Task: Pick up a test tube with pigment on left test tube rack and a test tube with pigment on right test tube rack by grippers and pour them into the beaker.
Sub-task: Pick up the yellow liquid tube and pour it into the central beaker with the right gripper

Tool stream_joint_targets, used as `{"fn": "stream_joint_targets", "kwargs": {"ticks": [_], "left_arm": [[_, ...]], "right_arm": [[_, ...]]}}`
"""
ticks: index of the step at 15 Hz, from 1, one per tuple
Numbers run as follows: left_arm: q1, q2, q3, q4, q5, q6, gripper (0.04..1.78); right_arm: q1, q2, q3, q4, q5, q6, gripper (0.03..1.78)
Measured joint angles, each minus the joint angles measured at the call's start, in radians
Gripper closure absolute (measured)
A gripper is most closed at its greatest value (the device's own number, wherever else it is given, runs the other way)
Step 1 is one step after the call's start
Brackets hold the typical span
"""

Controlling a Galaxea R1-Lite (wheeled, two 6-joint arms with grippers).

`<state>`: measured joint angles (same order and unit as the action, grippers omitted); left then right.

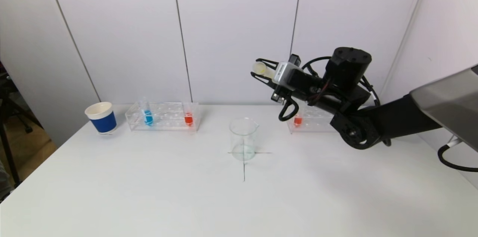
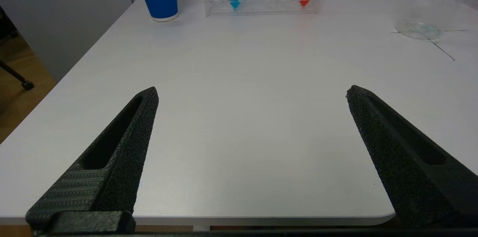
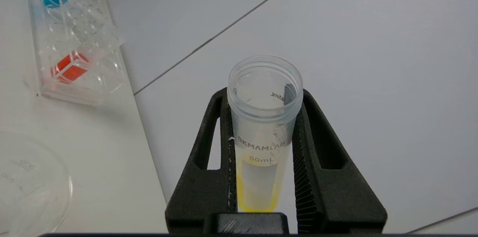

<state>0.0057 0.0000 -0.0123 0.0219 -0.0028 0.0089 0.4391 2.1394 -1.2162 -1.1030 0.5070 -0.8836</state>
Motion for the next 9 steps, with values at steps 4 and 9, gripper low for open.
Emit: {"fn": "stream_joint_targets", "kwargs": {"ticks": [4, 9], "left_arm": [[0.0, 0.0, 0.0, 0.0, 0.0, 0.0, 0.06], [0.0, 0.0, 0.0, 0.001, 0.0, 0.0, 0.06]], "right_arm": [[-0.001, 0.004, 0.02, 0.01, 0.033, -0.058, 1.33], [-0.001, 0.02, 0.034, 0.024, 0.048, -0.141, 1.33]]}}
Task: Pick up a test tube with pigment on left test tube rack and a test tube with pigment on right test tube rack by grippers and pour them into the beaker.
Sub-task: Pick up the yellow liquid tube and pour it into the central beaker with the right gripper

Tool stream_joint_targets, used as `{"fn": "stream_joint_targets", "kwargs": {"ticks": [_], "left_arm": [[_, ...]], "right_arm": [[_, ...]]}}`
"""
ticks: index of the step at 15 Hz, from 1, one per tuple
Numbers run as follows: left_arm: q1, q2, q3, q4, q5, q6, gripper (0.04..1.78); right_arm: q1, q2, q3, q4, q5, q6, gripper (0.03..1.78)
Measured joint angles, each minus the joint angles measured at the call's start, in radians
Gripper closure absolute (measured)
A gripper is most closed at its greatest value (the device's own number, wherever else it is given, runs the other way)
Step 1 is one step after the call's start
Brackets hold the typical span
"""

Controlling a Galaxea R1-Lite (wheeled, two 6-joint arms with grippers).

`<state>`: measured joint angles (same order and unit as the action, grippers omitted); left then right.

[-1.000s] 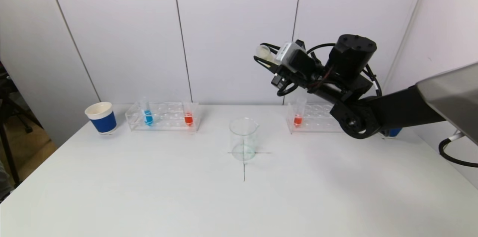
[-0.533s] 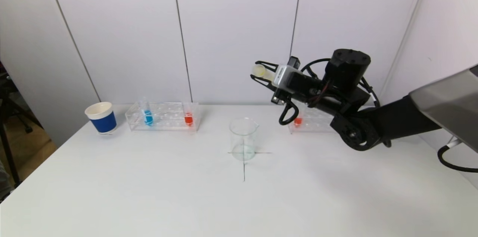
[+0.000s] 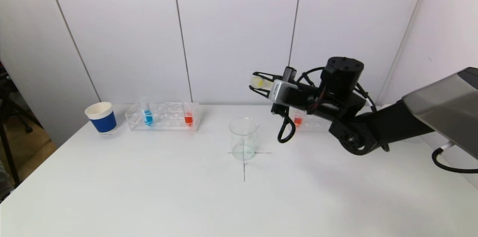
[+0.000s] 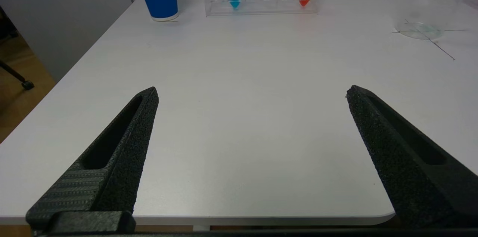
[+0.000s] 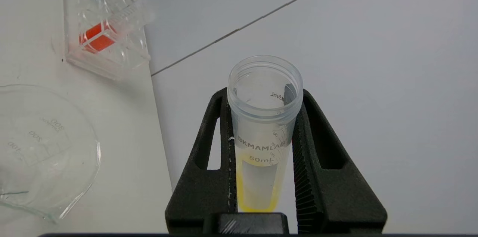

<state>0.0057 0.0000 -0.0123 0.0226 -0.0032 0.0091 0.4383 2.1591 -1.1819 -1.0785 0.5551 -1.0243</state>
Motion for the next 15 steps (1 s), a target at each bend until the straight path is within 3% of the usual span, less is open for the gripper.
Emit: {"fn": "stream_joint_targets", "kwargs": {"ticks": [8, 11, 15], "left_arm": [[0.0, 0.0, 0.0, 0.0, 0.0, 0.0, 0.06], [0.0, 0.0, 0.0, -0.001, 0.0, 0.0, 0.06], [0.0, 0.0, 0.0, -0.001, 0.0, 0.0, 0.06]], "right_arm": [[0.0, 0.009, 0.066, 0.005, 0.007, -0.08, 1.33], [-0.002, 0.01, 0.073, 0.011, 0.043, -0.119, 1.33], [-0.002, 0.01, 0.085, 0.01, 0.044, -0.136, 1.33]]}}
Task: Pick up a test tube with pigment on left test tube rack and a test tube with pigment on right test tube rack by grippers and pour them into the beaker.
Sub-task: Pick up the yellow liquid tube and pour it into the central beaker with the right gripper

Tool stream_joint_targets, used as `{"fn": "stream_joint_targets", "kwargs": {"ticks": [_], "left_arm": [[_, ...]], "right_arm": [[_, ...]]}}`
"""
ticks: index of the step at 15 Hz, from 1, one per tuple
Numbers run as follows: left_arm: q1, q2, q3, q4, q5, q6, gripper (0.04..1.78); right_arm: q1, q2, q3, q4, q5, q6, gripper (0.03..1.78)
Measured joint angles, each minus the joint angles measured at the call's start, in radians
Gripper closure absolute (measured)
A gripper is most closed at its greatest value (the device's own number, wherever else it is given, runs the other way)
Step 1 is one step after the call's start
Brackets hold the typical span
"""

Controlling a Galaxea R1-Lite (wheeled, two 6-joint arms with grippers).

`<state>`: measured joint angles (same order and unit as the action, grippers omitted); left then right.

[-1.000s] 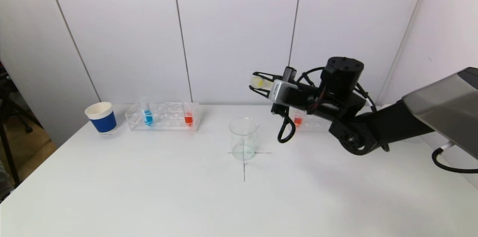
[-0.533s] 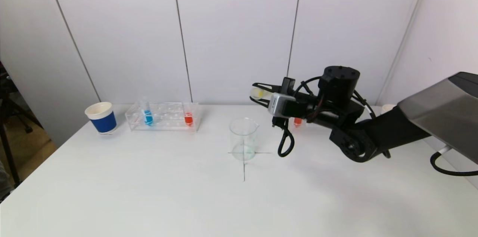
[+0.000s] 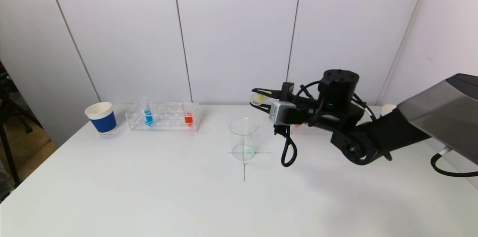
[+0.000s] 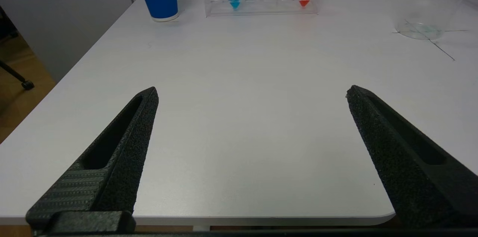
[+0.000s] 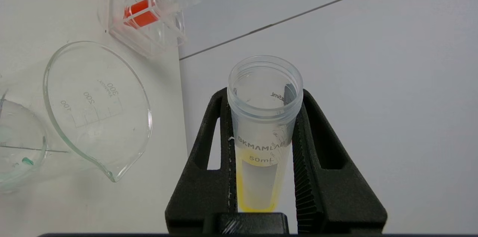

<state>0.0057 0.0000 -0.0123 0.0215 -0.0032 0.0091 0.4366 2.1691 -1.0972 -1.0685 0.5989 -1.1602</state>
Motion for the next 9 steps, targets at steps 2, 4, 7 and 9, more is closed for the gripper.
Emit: {"fn": "stream_joint_targets", "kwargs": {"ticks": [2, 4, 7, 9], "left_arm": [[0.0, 0.0, 0.0, 0.001, 0.0, 0.0, 0.06], [0.0, 0.0, 0.0, 0.0, 0.0, 0.0, 0.06], [0.0, 0.0, 0.0, 0.0, 0.0, 0.0, 0.06], [0.0, 0.0, 0.0, 0.001, 0.0, 0.0, 0.06]], "right_arm": [[0.004, 0.006, 0.001, -0.006, 0.0, -0.003, 1.33], [0.008, 0.013, 0.002, -0.006, 0.0, -0.009, 1.33], [0.008, 0.024, 0.002, -0.004, 0.0, -0.031, 1.33], [0.008, 0.033, -0.001, 0.001, 0.0, -0.057, 1.33]]}}
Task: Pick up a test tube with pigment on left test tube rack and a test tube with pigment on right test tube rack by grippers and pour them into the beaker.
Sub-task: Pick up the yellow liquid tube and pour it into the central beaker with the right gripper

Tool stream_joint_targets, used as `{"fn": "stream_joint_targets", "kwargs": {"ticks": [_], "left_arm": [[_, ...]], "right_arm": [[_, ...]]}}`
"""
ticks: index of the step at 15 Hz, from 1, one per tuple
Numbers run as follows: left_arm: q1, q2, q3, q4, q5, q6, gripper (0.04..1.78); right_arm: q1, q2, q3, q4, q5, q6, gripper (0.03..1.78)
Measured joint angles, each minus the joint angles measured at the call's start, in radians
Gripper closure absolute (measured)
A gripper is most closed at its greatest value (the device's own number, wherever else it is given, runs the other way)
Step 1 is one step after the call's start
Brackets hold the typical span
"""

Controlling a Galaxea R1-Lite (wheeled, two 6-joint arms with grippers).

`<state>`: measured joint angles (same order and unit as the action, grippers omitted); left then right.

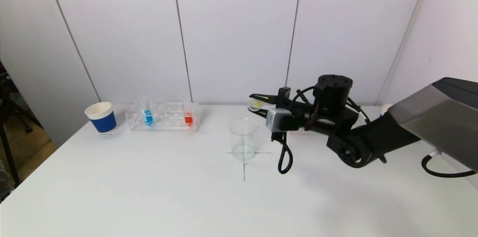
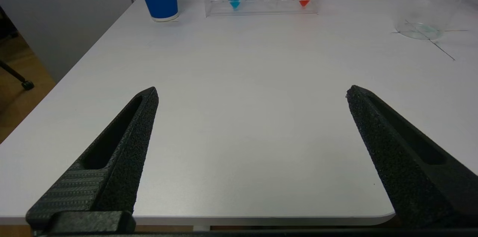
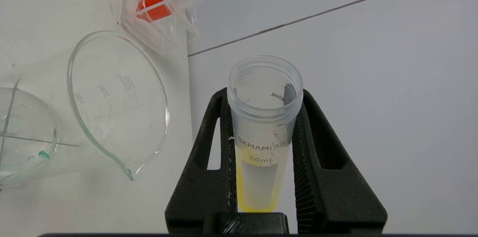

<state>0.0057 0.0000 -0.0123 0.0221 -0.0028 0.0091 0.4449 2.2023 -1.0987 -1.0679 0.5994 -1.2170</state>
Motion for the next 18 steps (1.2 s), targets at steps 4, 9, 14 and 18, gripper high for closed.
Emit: {"fn": "stream_joint_targets", "kwargs": {"ticks": [4, 9, 14, 18], "left_arm": [[0.0, 0.0, 0.0, 0.0, 0.0, 0.0, 0.06], [0.0, 0.0, 0.0, -0.001, -0.001, 0.0, 0.06], [0.0, 0.0, 0.0, 0.0, -0.001, 0.0, 0.06], [0.0, 0.0, 0.0, 0.0, 0.0, 0.0, 0.06]], "right_arm": [[-0.002, 0.02, -0.006, 0.014, -0.001, -0.043, 1.33], [-0.006, 0.045, -0.065, 0.092, -0.011, -0.109, 1.33], [0.001, 0.06, -0.105, 0.138, -0.015, -0.151, 1.33], [0.007, 0.066, -0.134, 0.16, -0.017, -0.167, 1.33]]}}
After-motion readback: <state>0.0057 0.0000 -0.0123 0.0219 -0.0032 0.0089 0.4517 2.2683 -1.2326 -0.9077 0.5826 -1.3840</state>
